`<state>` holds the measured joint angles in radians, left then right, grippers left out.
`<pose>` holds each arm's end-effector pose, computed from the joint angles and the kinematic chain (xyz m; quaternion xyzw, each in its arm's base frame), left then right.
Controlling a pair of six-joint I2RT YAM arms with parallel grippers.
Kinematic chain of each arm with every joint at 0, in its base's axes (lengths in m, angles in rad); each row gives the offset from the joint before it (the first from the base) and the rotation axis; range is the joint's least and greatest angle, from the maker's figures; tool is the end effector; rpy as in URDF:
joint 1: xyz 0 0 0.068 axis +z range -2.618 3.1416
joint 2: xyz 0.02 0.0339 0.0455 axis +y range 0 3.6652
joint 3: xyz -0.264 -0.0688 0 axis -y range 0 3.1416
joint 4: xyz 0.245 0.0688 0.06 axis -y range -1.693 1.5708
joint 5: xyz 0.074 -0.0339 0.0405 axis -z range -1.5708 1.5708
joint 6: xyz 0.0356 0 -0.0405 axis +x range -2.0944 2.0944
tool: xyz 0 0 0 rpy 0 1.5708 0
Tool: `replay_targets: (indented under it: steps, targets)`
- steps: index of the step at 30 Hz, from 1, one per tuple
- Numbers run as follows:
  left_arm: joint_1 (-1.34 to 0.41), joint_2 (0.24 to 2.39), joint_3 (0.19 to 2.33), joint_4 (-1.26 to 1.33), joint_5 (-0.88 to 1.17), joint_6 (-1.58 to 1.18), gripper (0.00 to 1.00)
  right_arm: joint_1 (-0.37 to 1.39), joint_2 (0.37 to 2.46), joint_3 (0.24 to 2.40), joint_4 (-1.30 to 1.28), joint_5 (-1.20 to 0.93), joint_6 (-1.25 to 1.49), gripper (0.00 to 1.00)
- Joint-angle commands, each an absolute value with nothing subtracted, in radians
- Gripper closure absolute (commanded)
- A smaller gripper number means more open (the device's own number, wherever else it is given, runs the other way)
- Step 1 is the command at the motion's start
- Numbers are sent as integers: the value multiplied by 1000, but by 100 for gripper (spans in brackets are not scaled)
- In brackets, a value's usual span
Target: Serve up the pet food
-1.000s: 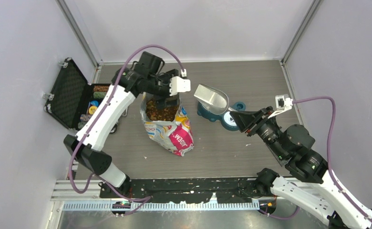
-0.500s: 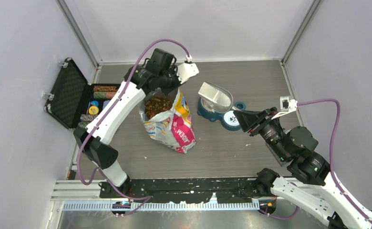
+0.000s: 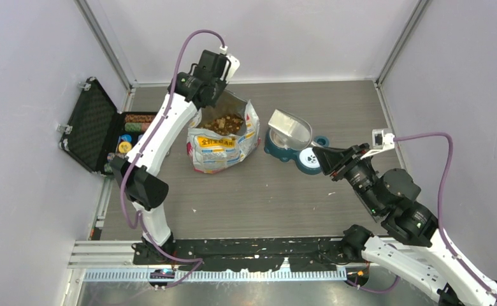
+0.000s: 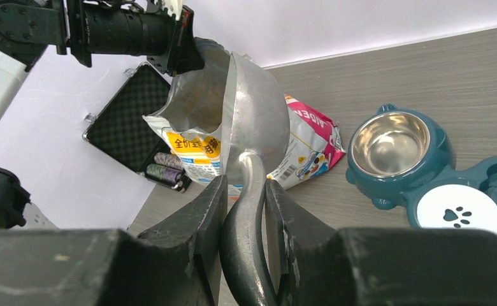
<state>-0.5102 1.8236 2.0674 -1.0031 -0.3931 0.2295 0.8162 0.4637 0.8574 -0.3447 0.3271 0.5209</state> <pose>0.3442 -0.1770 0.4129 0.2539 0.8680 0.1235 0.4084 0.0732 0.0612 0.3862 0.0165 0.6903 0.3548 0.6303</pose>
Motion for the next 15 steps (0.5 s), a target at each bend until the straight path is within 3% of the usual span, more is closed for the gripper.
replay_targets:
  steps: [1, 9, 15]
  targets:
    - [-518, 1737, 2123, -855, -417, 197, 100, 813, 503, 886, -247, 348, 496, 95]
    - [-517, 1663, 2110, -861, -243, 139, 100, 813, 567, 936, -236, 277, 462, 95]
    - [-520, 1581, 2046, -847, -140, 46, 100, 813, 704, 1070, -288, -65, 397, 95]
